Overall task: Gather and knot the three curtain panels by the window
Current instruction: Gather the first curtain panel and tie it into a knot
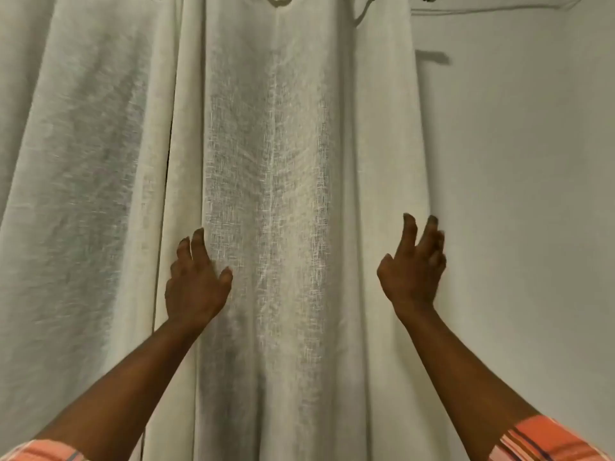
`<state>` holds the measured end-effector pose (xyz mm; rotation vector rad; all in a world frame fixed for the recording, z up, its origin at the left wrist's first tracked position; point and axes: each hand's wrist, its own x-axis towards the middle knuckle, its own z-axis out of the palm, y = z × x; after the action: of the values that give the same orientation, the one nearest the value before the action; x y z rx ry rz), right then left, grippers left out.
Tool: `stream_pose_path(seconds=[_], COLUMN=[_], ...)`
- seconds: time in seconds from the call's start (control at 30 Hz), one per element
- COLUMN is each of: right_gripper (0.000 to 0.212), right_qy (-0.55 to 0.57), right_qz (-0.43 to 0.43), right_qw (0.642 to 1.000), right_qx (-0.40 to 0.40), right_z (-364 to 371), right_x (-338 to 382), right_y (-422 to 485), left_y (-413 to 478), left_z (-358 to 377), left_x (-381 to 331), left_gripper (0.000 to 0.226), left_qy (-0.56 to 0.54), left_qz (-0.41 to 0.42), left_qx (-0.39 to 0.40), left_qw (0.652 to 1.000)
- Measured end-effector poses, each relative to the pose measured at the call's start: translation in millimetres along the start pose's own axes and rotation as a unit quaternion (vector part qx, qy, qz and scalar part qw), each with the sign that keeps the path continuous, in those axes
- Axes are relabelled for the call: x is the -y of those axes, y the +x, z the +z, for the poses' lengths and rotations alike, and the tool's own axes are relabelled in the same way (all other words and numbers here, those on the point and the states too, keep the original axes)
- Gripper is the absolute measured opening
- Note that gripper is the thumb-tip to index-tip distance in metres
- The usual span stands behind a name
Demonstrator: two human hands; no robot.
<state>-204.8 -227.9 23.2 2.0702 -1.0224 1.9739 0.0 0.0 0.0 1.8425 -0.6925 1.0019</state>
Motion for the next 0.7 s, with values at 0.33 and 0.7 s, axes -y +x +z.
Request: stream_pose_path(seconds=[0.33, 0.7], right_gripper=[0.087, 0.047], right_qy=[-0.01, -0.016], right_qz=[-0.008, -0.051], right_qw=[0.998, 0.991], right_qx=[0.059, 0.123], right_z=[20.8, 26.9], right_x=[-5.8, 46.5], right_y=[6.2, 11.3], left_y=[31.8, 39.8], left_z=[-2.9, 3.1], left_x=[1.2, -11.5], left_gripper=[0.103, 0.078], left_qy=[0.059, 0.151], left_qz=[-0.045, 0.098], left_qx=[-0.053, -0.1], left_qw=[0.996, 0.979])
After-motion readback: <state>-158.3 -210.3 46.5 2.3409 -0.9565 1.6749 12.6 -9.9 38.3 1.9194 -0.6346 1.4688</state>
